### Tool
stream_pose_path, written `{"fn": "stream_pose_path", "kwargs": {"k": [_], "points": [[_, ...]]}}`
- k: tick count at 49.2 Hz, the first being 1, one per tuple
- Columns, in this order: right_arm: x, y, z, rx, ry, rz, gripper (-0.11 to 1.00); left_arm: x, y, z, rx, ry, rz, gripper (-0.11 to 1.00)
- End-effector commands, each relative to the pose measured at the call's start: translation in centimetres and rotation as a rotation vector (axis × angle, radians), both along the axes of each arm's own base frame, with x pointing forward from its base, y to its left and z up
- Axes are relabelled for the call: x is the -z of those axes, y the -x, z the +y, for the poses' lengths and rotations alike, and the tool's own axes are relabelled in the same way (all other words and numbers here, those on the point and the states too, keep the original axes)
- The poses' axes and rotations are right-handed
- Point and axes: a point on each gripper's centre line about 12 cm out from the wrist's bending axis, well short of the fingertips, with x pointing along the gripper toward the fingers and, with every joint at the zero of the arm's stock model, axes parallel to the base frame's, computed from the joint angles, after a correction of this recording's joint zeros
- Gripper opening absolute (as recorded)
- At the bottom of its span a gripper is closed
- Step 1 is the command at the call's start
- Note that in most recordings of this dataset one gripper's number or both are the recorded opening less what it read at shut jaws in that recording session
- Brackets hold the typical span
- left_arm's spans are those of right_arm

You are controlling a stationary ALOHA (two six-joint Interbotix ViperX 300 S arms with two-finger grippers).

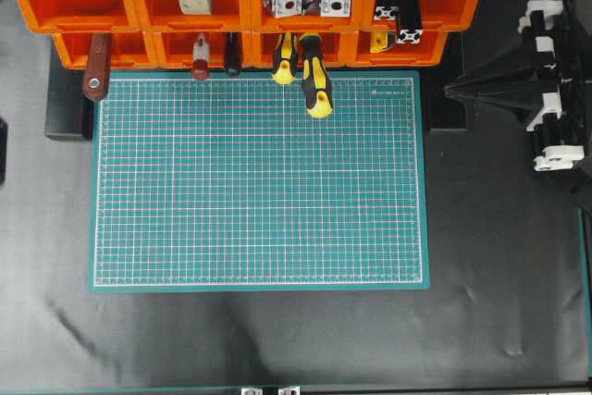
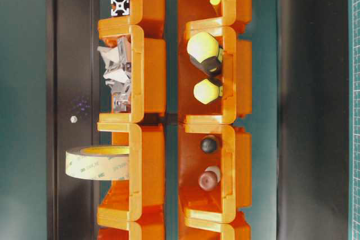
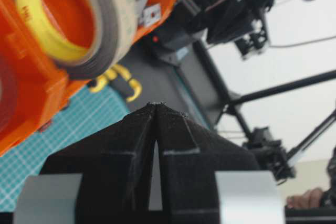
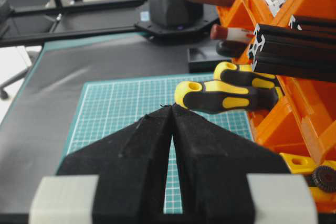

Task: Pick foam from container rack with left arm.
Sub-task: 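Reach the left gripper up into the top-left bin toward the tape roll, then close the left gripper on the wide clear 3M tape roll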

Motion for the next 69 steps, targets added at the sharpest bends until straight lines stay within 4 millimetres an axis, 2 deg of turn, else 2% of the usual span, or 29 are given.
{"fn": "stream_pose_path", "kwargs": {"k": [1,11,20,24,34,38,55,69], "points": [[-1.4,-0.4,0.0,0.000,-0.005,-0.043,0.00,-1.7,-1.2,0.7,-0.019,-0.006,-0.022,0.00],[-1.5,-0.4,0.1,-0.002,-0.006,-0.044,0.00,-1.0,-3.4,1.6,-0.034,0.002,0.023,0.00],[-1.4,-0.3,0.1,-0.003,-0.005,-0.044,0.00,-0.9,-4.2,1.7,-0.030,-0.001,0.025,0.04],[-1.4,-0.3,0.1,-0.003,-0.006,-0.044,0.00,-1.0,-4.3,1.8,-0.035,0.002,0.011,0.19],[-1.4,-0.3,0.1,-0.004,-0.003,-0.043,0.00,0.2,-5.6,2.2,-0.045,0.032,0.043,0.78],[-1.4,-0.3,0.1,-0.004,-0.003,-0.044,0.00,0.6,-6.3,2.4,-0.057,0.057,0.047,0.90],[-1.5,-0.2,0.3,-0.016,-0.004,-0.049,0.00,1.6,-8.1,4.0,-0.107,0.096,0.078,0.90],[-1.4,-0.2,0.5,-0.025,-0.004,-0.047,0.00,2.6,-10.9,4.8,-0.110,0.104,0.104,0.90]]}}
